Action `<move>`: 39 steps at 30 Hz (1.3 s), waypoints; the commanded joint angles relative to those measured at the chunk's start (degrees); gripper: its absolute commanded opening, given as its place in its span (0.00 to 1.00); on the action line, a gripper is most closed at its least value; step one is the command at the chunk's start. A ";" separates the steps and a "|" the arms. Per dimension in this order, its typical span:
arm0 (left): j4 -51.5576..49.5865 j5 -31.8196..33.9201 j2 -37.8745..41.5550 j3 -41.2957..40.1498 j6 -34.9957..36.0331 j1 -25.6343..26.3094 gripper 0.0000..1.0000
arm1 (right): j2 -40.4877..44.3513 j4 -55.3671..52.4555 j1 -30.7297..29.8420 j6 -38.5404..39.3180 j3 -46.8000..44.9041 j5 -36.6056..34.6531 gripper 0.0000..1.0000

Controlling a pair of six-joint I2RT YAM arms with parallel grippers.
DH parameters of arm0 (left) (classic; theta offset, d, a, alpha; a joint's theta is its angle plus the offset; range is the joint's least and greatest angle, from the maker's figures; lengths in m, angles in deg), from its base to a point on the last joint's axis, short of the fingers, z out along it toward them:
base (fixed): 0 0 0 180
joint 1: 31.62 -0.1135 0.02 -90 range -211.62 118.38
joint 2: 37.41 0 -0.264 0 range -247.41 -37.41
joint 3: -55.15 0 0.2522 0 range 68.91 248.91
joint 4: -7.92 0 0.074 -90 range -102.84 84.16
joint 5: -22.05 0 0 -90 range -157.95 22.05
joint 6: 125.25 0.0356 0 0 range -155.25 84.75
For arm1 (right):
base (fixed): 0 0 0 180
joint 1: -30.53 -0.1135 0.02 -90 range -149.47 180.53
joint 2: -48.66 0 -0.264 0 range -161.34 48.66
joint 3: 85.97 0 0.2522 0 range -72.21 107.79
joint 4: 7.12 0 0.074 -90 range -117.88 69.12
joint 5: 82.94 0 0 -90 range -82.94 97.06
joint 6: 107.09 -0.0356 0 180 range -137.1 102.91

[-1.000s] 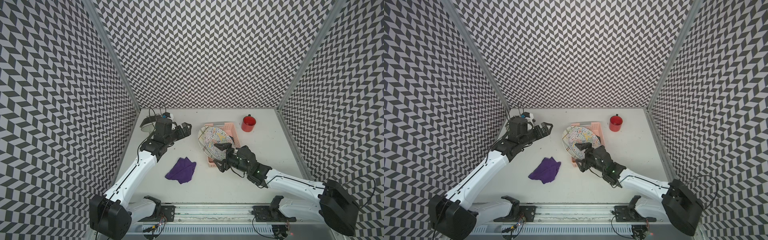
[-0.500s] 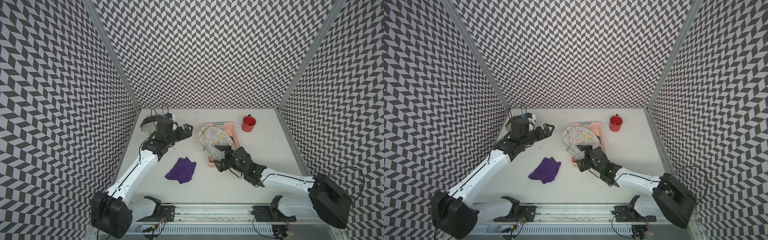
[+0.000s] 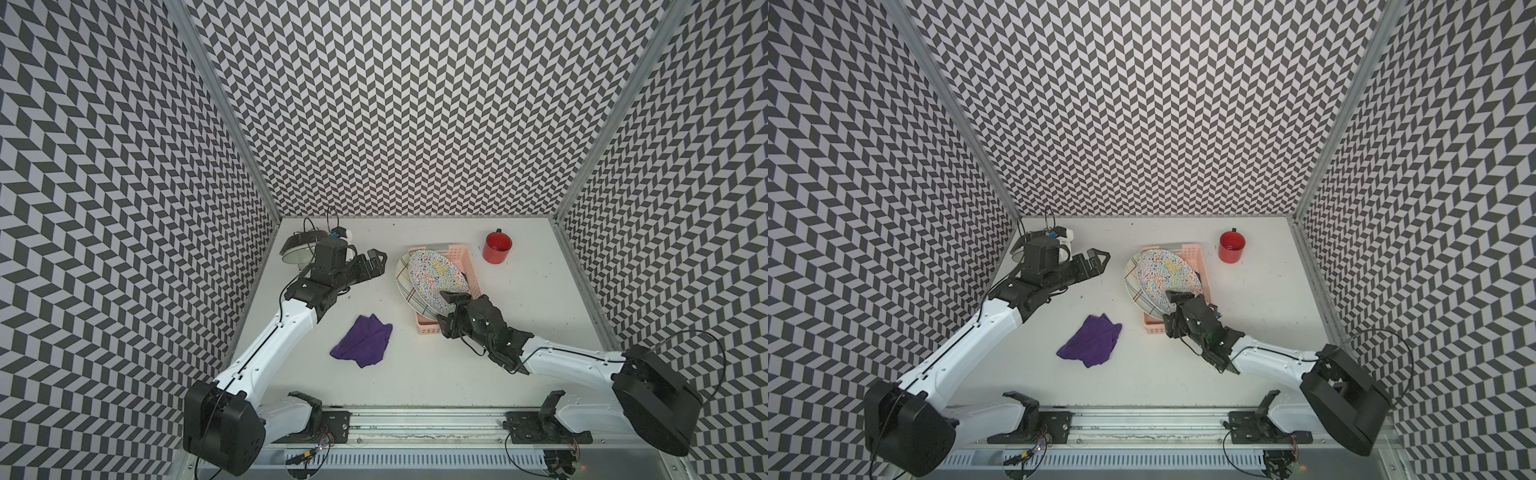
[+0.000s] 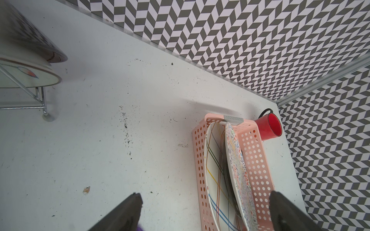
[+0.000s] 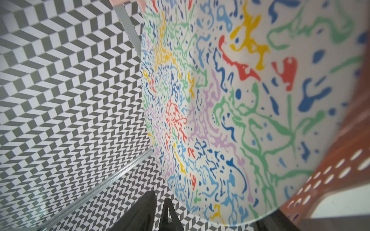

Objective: Wipe the wet plate dry
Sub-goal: Pick up the plate from the bin.

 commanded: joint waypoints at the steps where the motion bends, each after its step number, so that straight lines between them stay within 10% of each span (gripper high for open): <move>1: 1.44 -0.64 -0.30 -0.39 0.94 0.29 0.99 | 1.34 -1.47 0.58 -0.93 0.06 -7.74 0.79; 22: 0.92 -0.78 0.68 -2.20 0.91 0.31 0.99 | -3.57 18.35 1.75 4.07 -8.14 -14.94 0.08; 39: -2.49 2.27 6.09 -1.70 3.05 0.31 0.99 | 18.00 26.52 3.83 38.32 -14.12 -12.47 0.00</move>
